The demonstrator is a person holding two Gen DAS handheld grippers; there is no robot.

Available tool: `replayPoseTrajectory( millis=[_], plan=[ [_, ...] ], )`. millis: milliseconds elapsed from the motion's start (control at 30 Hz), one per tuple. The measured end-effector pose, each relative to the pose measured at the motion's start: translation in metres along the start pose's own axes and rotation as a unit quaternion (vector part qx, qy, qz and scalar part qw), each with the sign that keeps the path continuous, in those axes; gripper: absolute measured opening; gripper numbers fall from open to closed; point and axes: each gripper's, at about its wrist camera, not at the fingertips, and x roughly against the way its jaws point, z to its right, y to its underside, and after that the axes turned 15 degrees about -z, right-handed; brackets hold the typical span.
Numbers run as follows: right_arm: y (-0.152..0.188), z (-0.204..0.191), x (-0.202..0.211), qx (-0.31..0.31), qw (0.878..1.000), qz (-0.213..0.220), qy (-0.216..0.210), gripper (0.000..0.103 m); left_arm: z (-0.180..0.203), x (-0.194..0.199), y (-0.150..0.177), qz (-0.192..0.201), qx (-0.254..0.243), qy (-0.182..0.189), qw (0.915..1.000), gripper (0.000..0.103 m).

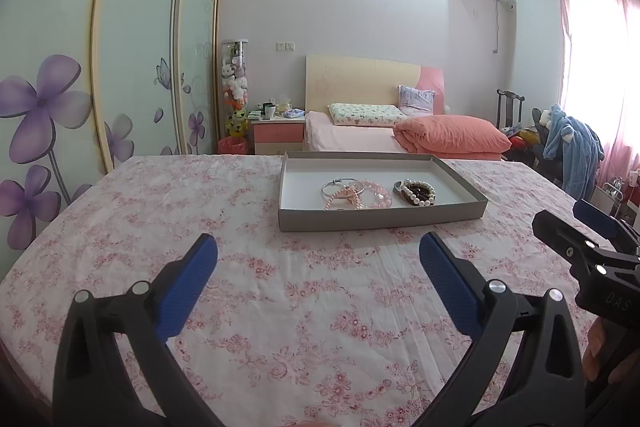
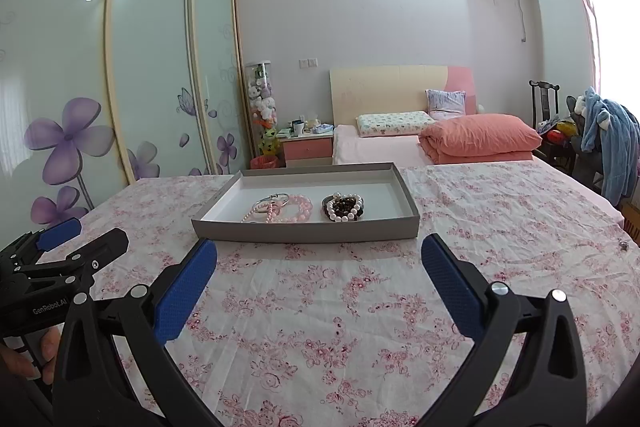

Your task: Organize jewelry

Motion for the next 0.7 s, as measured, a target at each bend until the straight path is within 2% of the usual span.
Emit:
replayPoseTrajectory(
  millis=[700],
  plan=[
    [0.0004,0.0007,-0.0011,-0.001,1.0,-0.002,-0.001,0.101,0.0021,-0.0014,0.0022,-0.003,-0.001,0.003,1.0,0.099]
  ],
)
